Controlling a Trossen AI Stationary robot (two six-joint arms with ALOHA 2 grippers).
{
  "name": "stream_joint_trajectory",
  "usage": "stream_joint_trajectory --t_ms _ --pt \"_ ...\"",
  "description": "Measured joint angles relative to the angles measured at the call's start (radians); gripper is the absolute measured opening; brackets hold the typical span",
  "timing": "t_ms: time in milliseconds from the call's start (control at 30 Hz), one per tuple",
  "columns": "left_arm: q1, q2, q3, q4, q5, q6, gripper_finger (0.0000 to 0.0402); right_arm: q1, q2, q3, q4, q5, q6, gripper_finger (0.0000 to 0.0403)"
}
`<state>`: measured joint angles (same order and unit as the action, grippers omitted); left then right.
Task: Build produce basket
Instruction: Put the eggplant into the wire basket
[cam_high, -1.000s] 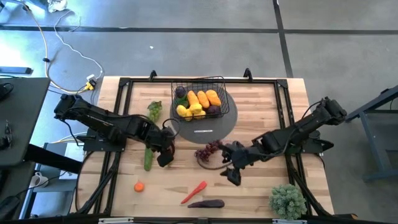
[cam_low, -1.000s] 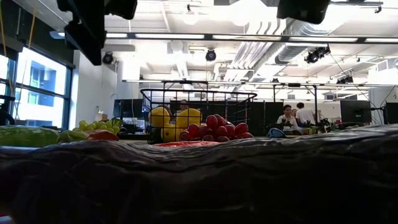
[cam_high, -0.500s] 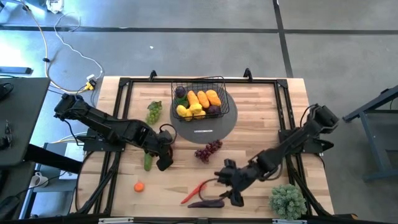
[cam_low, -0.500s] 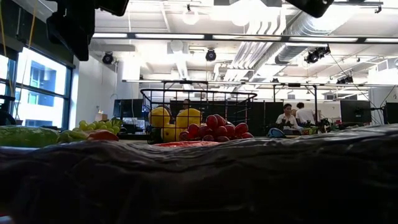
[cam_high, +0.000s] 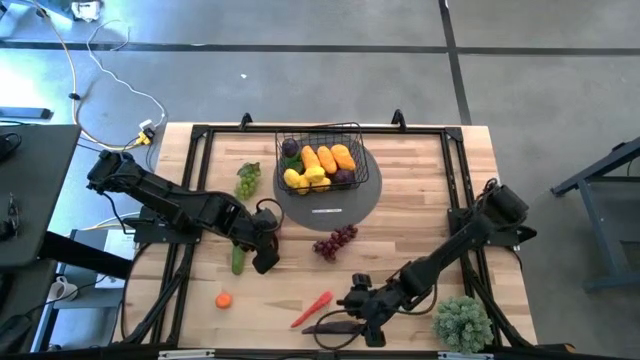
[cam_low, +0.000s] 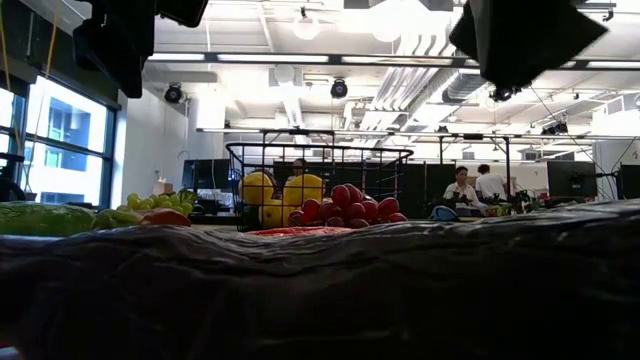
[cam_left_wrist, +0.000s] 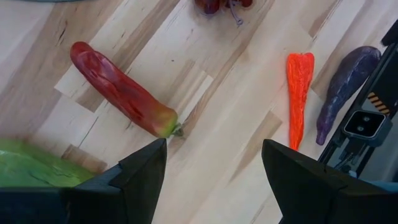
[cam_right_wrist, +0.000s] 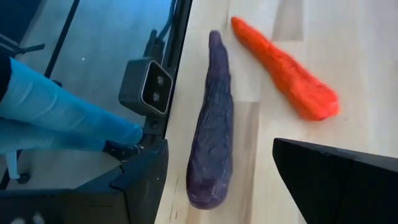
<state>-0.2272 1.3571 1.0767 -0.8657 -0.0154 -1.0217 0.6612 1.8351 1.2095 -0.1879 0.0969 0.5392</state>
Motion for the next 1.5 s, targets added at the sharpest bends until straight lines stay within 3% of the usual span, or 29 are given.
stream_joint_trajectory --t_ms 300,900,1000,1300,1500 --pt "0.000 0.000 0.000 -0.001 0.000 -0.022 0.0255 0.010 0.086 0.000 0.118 -0.031 0.019 0.0270" --pt "0.000 0.000 0.000 -0.005 -0.022 0.004 0.0255 0.014 0.195 0.000 0.114 -0.080 0.061 0.0266" --pt "0.000 0.000 0.000 -0.005 -0.022 0.004 0.0255 0.011 0.195 0.000 0.111 -0.075 0.089 0.0243" --pt "0.000 0.000 0.000 -0.005 -0.022 0.029 0.0255 0.011 0.194 0.000 0.100 -0.082 0.090 0.0119" --pt "0.000 0.000 0.000 -0.005 -0.022 0.030 0.0255 0.012 0.185 0.000 0.084 -0.099 0.116 0.0116"
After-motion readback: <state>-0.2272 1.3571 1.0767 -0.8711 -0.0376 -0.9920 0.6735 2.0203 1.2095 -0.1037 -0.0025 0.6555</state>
